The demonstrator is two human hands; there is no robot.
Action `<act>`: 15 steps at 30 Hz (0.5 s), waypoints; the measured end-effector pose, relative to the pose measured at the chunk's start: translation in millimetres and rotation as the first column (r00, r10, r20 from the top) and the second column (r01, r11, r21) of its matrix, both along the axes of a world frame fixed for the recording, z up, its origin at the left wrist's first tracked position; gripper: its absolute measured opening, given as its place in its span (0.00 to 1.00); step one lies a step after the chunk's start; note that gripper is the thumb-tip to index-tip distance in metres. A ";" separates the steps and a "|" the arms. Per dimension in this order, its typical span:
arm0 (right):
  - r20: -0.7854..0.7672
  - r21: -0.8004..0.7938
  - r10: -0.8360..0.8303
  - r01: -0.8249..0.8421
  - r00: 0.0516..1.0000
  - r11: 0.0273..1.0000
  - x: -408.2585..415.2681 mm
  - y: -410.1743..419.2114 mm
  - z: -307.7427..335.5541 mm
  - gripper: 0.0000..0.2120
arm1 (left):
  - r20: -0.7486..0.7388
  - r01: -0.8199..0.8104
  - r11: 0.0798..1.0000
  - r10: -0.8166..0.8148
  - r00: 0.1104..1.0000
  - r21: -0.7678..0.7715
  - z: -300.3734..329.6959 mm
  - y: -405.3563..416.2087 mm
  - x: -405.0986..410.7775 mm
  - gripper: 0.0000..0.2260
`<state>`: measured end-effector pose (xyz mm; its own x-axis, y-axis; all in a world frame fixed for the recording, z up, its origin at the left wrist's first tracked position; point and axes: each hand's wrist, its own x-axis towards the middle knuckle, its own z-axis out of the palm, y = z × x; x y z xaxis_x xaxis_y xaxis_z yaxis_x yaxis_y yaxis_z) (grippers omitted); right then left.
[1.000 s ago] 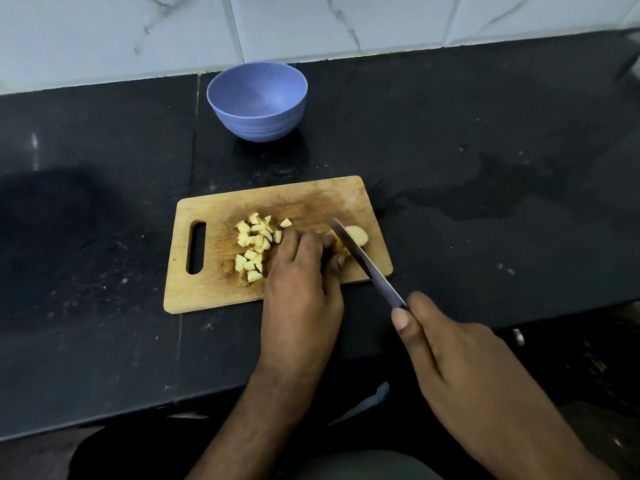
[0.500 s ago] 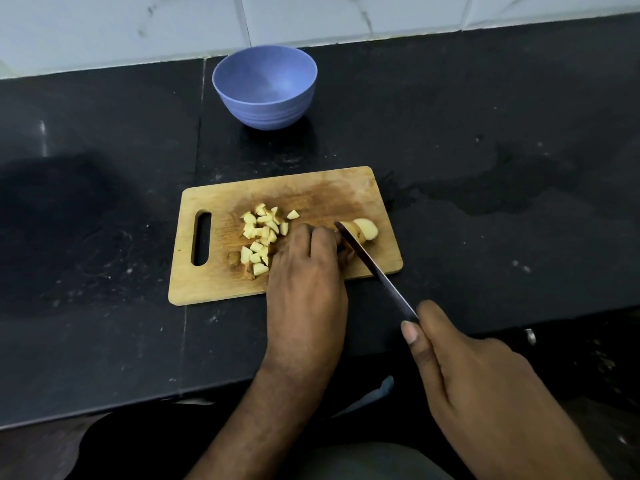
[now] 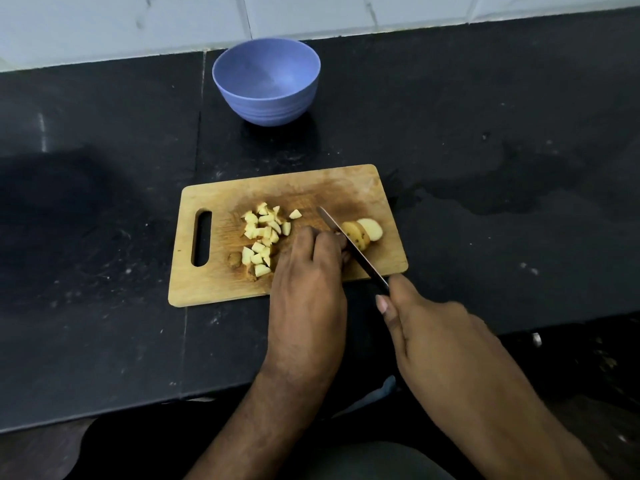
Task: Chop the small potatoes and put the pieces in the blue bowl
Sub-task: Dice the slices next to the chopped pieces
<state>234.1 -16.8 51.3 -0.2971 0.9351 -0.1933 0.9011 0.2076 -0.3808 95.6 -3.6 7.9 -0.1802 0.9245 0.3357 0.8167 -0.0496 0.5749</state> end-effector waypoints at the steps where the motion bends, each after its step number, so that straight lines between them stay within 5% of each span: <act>1: 0.010 0.023 0.002 -0.002 1.000 1.000 -4.0 3.9 -2.2 0.10 | 0.004 0.000 1.000 0.000 1.000 0.000 -0.1 -0.3 -0.6 0.07; 15: 0.062 -0.063 -0.013 0.017 0.998 0.998 17.9 -31.4 10.3 0.11 | 0.154 -0.021 0.999 0.014 0.988 0.047 -2.6 6.7 -8.0 0.09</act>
<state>252.0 -48.2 61.7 -0.2690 0.9245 -0.2702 0.9259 0.1710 -0.3367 87.6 3.1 5.4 -0.2491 0.9042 0.3469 0.7199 -0.0667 0.6908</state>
